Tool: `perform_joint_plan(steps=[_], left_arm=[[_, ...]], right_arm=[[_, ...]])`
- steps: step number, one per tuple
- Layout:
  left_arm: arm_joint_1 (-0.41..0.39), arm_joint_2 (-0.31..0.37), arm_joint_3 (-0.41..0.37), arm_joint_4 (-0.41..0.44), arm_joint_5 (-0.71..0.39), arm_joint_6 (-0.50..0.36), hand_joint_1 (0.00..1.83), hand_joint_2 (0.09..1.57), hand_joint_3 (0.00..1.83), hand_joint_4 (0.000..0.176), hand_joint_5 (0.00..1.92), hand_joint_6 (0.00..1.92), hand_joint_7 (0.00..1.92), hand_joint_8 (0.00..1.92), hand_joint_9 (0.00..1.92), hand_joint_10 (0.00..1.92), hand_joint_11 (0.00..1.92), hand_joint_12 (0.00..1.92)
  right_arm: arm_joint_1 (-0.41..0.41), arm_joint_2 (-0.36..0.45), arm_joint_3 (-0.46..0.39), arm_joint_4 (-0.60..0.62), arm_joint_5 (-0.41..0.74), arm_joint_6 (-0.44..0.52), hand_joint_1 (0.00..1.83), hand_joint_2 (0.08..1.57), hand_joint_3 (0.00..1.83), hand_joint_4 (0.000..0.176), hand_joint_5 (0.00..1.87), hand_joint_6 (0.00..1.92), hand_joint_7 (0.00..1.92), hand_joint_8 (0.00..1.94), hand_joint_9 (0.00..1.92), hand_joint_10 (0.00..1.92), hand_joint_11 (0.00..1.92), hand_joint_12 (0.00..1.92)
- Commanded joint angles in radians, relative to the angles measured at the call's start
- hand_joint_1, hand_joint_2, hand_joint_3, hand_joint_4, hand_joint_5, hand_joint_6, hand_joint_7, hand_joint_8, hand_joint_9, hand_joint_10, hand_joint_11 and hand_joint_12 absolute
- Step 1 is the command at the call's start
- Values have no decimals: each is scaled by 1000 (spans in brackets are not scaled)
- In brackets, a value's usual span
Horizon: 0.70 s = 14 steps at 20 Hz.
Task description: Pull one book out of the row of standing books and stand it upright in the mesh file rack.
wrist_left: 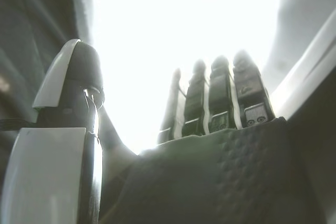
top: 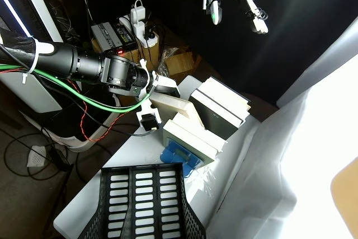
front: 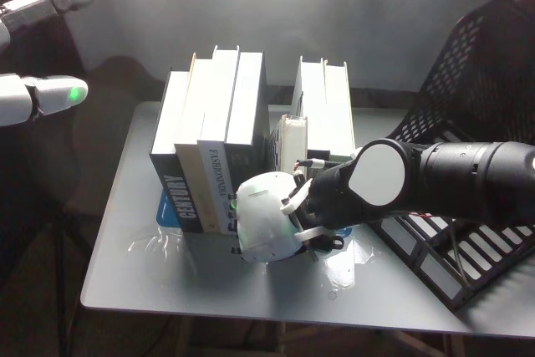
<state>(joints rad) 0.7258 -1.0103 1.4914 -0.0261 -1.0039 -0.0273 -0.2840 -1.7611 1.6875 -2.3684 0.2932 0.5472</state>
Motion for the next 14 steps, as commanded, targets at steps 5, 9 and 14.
perform_joint_plan(steps=[5,9,14], left_arm=[[-11,9,9,-42,-125,-6,860,1215,0,34,154,34,78,3,0,0,0,0],[-10,9,9,-42,-126,-6,849,1221,0,26,143,27,76,1,0,0,0,0],[-8,13,5,-45,-128,-6,856,1215,0,16,177,40,105,13,29,13,0,0]], right_arm=[[-14,29,15,-16,-36,14,1373,1121,0,0,837,1160,1070,864,893,1288,610,1734],[-13,29,12,-14,-30,14,1366,1123,0,0,866,1233,1044,781,885,1260,493,1684],[7,30,-22,-14,4,13,1366,1122,0,0,886,1212,1039,789,880,1257,520,1682]])
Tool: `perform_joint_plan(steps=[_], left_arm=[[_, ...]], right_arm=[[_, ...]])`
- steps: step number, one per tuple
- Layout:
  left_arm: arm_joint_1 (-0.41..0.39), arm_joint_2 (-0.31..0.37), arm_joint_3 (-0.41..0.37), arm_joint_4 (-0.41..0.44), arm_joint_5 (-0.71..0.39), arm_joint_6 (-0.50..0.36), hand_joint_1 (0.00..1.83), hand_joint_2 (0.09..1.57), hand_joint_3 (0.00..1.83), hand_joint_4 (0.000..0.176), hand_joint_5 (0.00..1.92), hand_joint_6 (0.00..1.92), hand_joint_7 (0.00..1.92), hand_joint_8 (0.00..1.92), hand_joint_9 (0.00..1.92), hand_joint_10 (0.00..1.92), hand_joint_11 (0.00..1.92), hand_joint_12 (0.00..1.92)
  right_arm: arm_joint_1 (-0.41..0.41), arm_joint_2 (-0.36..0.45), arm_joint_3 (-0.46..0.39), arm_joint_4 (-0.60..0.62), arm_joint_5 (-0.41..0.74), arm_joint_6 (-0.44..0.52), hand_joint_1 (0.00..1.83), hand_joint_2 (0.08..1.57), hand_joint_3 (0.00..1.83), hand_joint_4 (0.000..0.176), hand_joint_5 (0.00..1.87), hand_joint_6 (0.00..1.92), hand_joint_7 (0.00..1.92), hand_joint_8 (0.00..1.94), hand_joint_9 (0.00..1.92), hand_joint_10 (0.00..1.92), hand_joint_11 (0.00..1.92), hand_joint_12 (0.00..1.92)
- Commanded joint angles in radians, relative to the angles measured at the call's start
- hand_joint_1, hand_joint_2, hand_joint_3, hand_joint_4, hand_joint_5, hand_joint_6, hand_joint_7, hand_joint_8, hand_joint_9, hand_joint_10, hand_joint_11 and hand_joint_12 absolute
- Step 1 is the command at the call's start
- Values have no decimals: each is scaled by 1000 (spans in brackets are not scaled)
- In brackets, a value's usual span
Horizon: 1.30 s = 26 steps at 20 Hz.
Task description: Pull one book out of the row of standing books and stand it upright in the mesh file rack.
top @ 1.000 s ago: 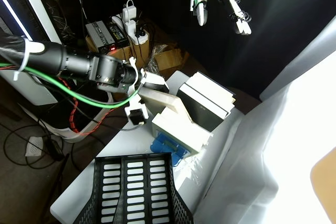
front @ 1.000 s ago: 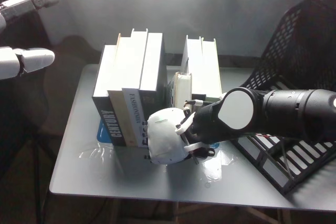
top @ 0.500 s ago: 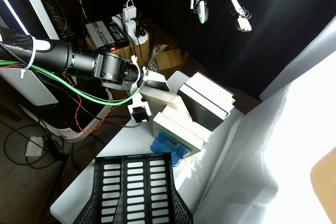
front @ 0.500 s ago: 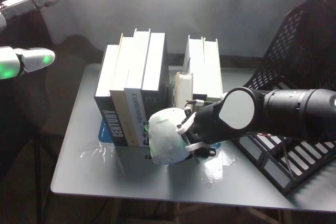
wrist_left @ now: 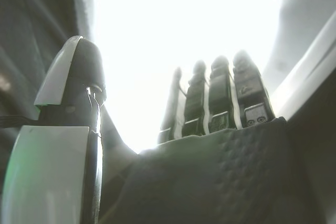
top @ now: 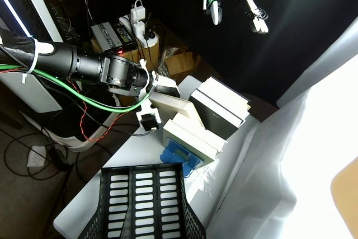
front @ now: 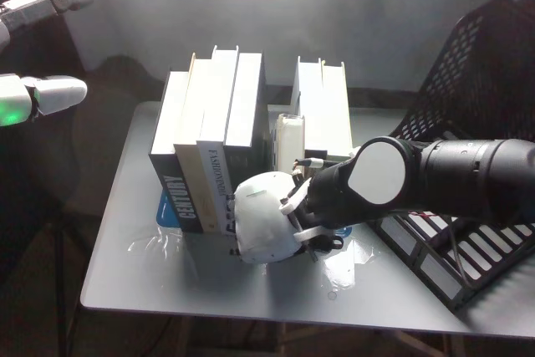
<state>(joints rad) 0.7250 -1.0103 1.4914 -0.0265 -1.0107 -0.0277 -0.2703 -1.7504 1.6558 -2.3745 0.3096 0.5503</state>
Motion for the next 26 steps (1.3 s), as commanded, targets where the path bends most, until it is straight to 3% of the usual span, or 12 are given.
perform_joint_plan(steps=[1,3,6,7,8,10,14,18,21,23,24,26], left_arm=[[-8,14,5,-47,-121,-5,852,1217,0,16,184,42,116,16,30,15,0,0],[-7,19,1,-49,-118,-5,817,1234,6,15,158,30,97,6,1,0,0,0],[-7,22,-3,-59,-119,-5,814,1236,7,16,156,29,95,5,0,0,0,0],[-7,25,-6,-62,-119,-5,818,1249,13,26,145,24,87,1,0,0,0,0],[-5,30,-9,-68,-119,-5,825,1266,20,30,125,15,70,0,0,0,0,0],[1,38,-17,-80,-124,-5,817,1274,20,43,97,3,32,0,0,0,0,0],[1,42,-24,-90,-121,-5,748,1285,23,28,111,7,49,5,0,0,0,0],[1,46,-30,-91,-121,-5,778,1287,20,30,98,1,48,3,0,0,0,0],[-1,47,-30,-90,-120,-5,721,1299,22,57,36,1,1,0,0,0,0,0],[-1,48,-33,-90,-120,-5,739,1300,19,43,54,12,1,0,0,0,0,0],[-3,48,-34,-90,-122,-5,741,1299,18,34,62,15,8,3,0,0,0,0],[-7,48,-36,-91,-127,-5,745,1293,14,38,65,16,6,2,0,0,0,0]], right_arm=[[7,19,-6,-8,-7,8,1365,1122,0,0,899,1224,1045,768,862,1253,520,1681],[42,29,-29,-7,15,7,1215,1138,3,0,892,1243,991,912,825,1037,452,1713],[77,94,-92,5,38,7,1210,1140,3,0,894,1242,985,922,818,1020,443,1712],[90,113,-110,18,55,7,1218,1121,0,1,923,1172,1038,857,862,1013,518,1682],[102,126,-120,33,67,7,1343,1112,0,0,906,1087,1059,823,885,1241,585,1713],[126,149,-142,45,88,7,1368,1134,2,0,824,1166,1020,892,861,1347,554,1761],[165,197,-182,78,134,7,1369,1129,1,0,831,1150,1004,862,926,1321,670,1749],[208,236,-205,112,191,8,1364,1116,0,0,867,1129,1037,796,971,1276,762,1774],[234,256,-206,125,228,11,1367,1135,5,0,808,1212,992,877,915,1339,697,1793],[254,269,-204,125,247,32,1366,1139,5,0,794,1211,975,926,920,1347,758,1808],[271,283,-202,124,255,53,1362,1149,7,0,823,1218,921,994,876,1376,682,1816],[295,302,-202,121,270,87,1367,1148,2,0,828,1176,934,1010,875,1374,714,1798]])
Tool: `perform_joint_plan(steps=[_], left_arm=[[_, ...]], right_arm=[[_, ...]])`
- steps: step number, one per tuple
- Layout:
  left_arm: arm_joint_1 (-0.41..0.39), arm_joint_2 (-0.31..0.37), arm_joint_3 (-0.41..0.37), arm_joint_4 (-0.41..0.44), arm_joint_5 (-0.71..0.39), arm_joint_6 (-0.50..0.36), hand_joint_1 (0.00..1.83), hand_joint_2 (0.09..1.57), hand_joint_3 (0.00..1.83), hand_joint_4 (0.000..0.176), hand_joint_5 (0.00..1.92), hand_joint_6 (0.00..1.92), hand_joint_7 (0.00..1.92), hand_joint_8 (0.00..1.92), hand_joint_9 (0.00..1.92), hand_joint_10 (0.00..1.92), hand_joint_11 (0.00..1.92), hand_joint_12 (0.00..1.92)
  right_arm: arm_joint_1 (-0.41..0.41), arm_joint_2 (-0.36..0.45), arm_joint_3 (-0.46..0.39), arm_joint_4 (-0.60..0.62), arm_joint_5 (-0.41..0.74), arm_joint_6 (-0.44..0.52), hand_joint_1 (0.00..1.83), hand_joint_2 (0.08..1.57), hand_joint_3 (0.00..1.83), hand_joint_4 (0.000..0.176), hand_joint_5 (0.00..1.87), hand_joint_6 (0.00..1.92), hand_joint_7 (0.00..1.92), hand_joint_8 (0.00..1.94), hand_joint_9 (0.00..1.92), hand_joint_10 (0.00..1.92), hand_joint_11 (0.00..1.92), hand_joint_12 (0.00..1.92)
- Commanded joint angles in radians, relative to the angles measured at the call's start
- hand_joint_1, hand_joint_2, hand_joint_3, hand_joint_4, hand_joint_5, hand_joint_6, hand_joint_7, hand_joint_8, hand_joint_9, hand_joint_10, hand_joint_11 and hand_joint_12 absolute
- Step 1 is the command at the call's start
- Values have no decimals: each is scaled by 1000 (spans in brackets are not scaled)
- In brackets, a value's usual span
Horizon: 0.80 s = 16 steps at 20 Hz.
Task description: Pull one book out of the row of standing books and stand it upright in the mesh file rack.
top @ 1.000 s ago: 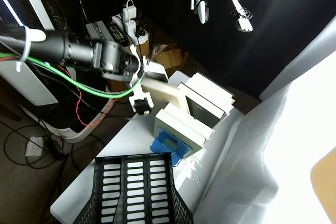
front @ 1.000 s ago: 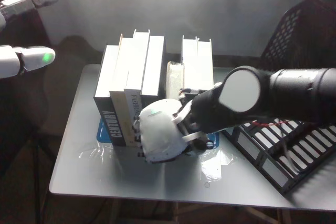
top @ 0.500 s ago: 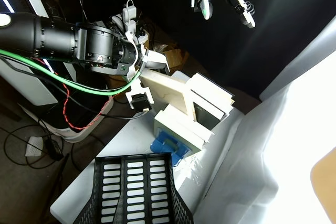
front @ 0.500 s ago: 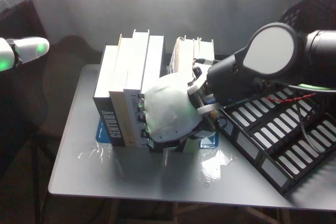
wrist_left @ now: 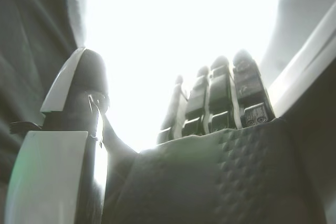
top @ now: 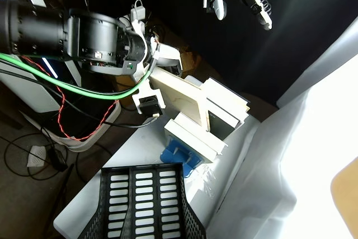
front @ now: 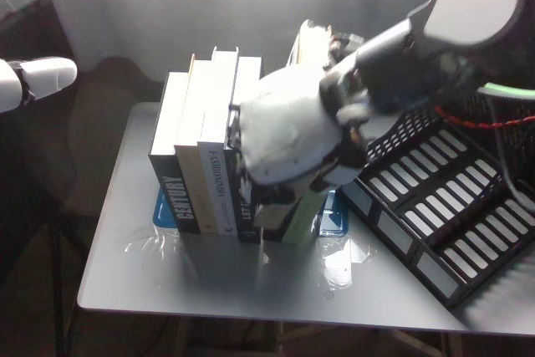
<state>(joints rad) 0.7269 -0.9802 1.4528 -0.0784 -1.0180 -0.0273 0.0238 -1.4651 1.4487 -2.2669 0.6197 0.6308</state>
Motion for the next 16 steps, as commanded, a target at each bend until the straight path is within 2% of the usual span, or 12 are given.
perform_joint_plan(steps=[1,3,4,5,6,8,9,10,11,12,15,16], left_arm=[[-11,18,2,-38,-122,-6,772,1283,8,32,79,21,21,8,0,0,0,0],[-11,18,2,-37,-120,-6,745,1292,11,32,79,20,20,6,0,0,0,0],[-11,18,2,-37,-122,-6,753,1284,6,35,84,21,25,7,0,0,0,0],[-12,18,2,-37,-124,-6,766,1279,3,36,96,24,39,11,0,0,0,0],[-14,18,2,-37,-125,-6,757,1284,5,37,95,22,38,9,0,0,0,0],[-17,17,3,-33,-124,-6,739,1296,10,50,83,15,9,1,0,0,0,0],[-18,17,3,-32,-124,-6,718,1303,12,61,65,7,1,0,0,0,0,0],[-18,16,3,-31,-123,-6,742,1297,7,54,74,11,14,5,0,0,0,0],[-18,16,4,-30,-122,-6,751,1292,4,57,78,12,21,8,0,0,0,0],[-18,15,5,-29,-121,-6,743,1298,6,52,67,7,11,3,0,0,0,0],[-33,12,6,-18,-114,-6,775,1290,1,51,68,6,10,1,0,0,0,0],[-37,13,6,-15,-111,-6,744,1298,5,62,57,1,1,0,0,0,0,0]], right_arm=[[18,26,5,5,-31,26,1348,1165,7,0,828,1150,892,1101,830,1464,645,1896],[47,35,3,-7,-21,36,1363,1162,0,0,814,1165,944,1046,806,1446,501,1873],[58,41,0,-8,-14,37,1371,1147,0,0,847,1069,977,1009,849,1411,624,1797],[66,46,-1,-7,-5,41,1380,1135,0,0,910,843,999,1043,898,1447,784,1818],[76,52,-1,-6,6,49,1285,1138,0,0,904,907,1012,1176,1012,1427,851,1837],[98,63,1,-3,32,74,1247,1164,4,0,856,973,952,1329,1025,1517,897,1870],[112,69,1,-1,47,89,1241,1156,0,0,869,1004,970,1261,982,1432,856,1814],[123,75,3,2,56,101,1228,1152,0,0,893,1008,958,1233,970,1388,875,1767],[132,81,2,3,59,101,1232,1143,0,0,926,966,965,1211,983,1360,911,1728],[135,85,2,6,61,101,1337,1159,3,0,867,1015,877,1186,875,1446,873,1723],[163,116,-6,11,70,125,1361,1174,3,0,839,1037,816,1255,840,1480,825,1713],[178,125,-5,8,70,136,1362,1173,2,0,832,1056,818,1256,849,1455,795,1696]])
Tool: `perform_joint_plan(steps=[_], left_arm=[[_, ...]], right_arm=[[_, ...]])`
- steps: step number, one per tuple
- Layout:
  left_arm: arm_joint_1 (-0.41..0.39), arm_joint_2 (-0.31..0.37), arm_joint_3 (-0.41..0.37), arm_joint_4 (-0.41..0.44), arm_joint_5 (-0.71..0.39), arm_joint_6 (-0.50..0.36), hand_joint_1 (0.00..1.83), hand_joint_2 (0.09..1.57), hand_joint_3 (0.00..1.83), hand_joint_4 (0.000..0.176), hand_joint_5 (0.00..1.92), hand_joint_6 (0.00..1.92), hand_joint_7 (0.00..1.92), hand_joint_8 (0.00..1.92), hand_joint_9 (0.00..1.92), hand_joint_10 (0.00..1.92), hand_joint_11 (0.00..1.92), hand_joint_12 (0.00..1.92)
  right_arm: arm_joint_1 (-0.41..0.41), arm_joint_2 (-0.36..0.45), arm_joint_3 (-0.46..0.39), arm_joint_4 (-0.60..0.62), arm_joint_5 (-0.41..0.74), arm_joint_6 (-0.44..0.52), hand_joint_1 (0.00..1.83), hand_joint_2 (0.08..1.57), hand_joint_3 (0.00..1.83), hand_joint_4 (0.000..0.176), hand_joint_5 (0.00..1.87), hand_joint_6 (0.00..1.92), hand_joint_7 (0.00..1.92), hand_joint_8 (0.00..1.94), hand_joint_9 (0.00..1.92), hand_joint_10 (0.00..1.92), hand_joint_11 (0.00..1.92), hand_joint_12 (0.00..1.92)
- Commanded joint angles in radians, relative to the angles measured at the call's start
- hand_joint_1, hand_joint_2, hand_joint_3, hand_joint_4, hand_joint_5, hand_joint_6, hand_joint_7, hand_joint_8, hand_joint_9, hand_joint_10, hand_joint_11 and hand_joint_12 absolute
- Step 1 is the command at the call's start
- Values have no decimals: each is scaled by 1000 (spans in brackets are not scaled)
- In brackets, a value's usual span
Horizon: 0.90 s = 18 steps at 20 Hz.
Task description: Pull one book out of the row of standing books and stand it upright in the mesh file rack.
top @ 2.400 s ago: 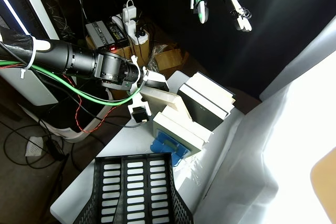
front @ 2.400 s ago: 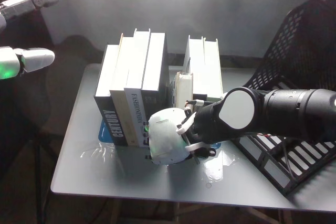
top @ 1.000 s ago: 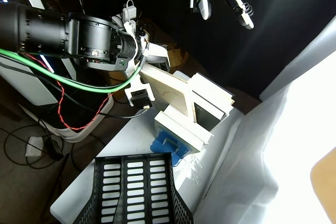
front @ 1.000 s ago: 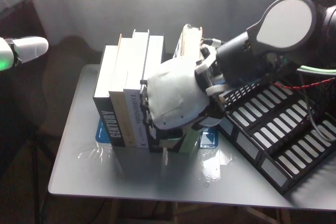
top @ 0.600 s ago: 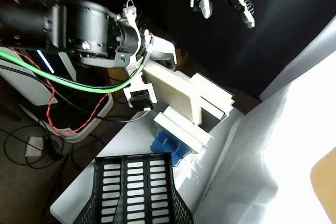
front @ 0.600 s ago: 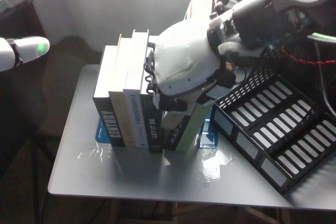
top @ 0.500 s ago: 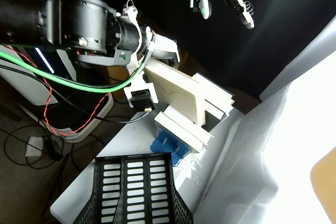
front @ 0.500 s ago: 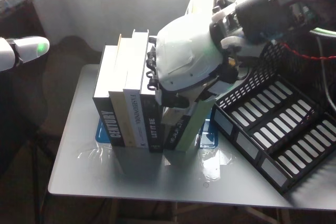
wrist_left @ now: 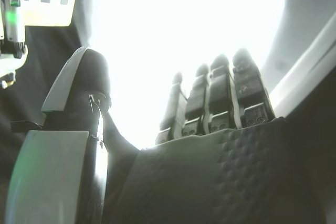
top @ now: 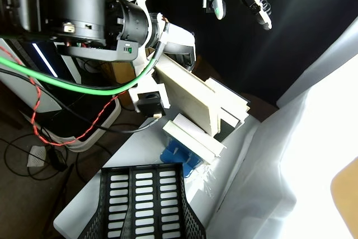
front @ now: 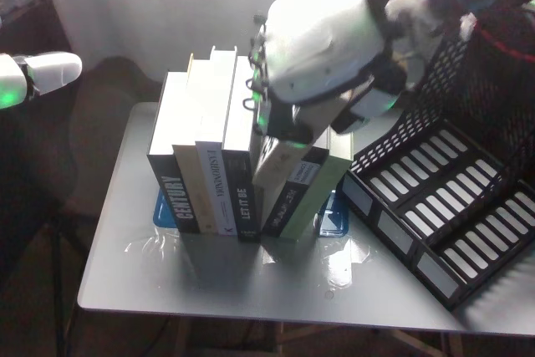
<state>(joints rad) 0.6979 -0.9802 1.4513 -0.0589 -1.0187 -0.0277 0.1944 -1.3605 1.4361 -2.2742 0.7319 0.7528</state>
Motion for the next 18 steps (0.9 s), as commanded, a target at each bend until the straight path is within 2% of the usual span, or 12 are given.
perform_joint_plan(steps=[1,2,7,8,10,11,12,13,15,16,17,18], left_arm=[[-9,13,7,-33,-111,-5,722,1305,7,68,53,0,0,0,0,0,0,0],[-11,13,7,-33,-114,-5,717,1305,6,79,47,1,0,0,0,0,0,0],[-20,10,8,-23,-107,-5,706,1300,4,81,33,0,0,0,0,0,0,0],[-21,10,8,-23,-107,-5,739,1283,0,75,50,8,0,0,0,0,0,0],[-27,9,8,-18,-104,-5,761,1275,0,72,51,6,0,0,0,0,0,0],[-28,8,8,-16,-102,-5,795,1264,0,52,74,14,16,6,0,0,0,0],[-28,8,8,-16,-101,-5,786,1269,0,56,72,12,12,3,0,0,0,0],[-28,7,7,-16,-100,-5,762,1271,0,67,67,9,11,2,0,0,0,0],[-30,5,7,-13,-96,-5,763,1276,0,69,66,8,1,0,0,0,0,0],[-30,5,7,-13,-95,-5,783,1273,0,62,77,11,7,2,0,0,0,0],[-30,5,6,-12,-93,-5,788,1275,0,60,77,11,6,2,0,0,0,0],[-30,5,5,-11,-92,-5,759,1286,4,67,68,6,0,0,0,0,0,0]], right_arm=[[23,29,9,7,-43,25,1363,1170,0,0,829,1107,833,1233,848,1416,756,1673],[45,41,9,-8,-46,43,1360,1176,3,0,818,1143,850,1206,806,1468,712,1759],[133,96,0,-56,-64,95,1356,1188,4,0,786,1157,829,1252,794,1496,686,1758],[148,105,-6,-77,-65,108,1350,1204,6,0,758,1168,812,1308,750,1557,583,1859],[182,131,-29,-128,-67,132,1356,1190,0,0,754,1227,853,1220,796,1462,562,1783],[196,148,-44,-148,-71,141,1355,1195,1,0,748,1207,833,1252,795,1496,606,1814],[207,160,-54,-168,-74,150,1354,1196,1,0,743,1199,836,1261,789,1504,607,1816],[220,176,-65,-189,-79,161,1360,1185,0,0,774,1162,839,1232,822,1473,657,1774],[238,210,-84,-239,-88,193,1360,1182,0,0,785,1176,838,1203,830,1461,640,1758],[241,222,-92,-265,-89,209,1360,1181,0,0,791,1194,842,1178,828,1456,612,1747],[241,240,-103,-295,-94,230,1355,1193,3,0,781,1170,816,1249,788,1528,607,1837],[242,252,-108,-307,-98,239,1358,1193,0,0,773,1104,830,1271,799,1541,686,1871]])
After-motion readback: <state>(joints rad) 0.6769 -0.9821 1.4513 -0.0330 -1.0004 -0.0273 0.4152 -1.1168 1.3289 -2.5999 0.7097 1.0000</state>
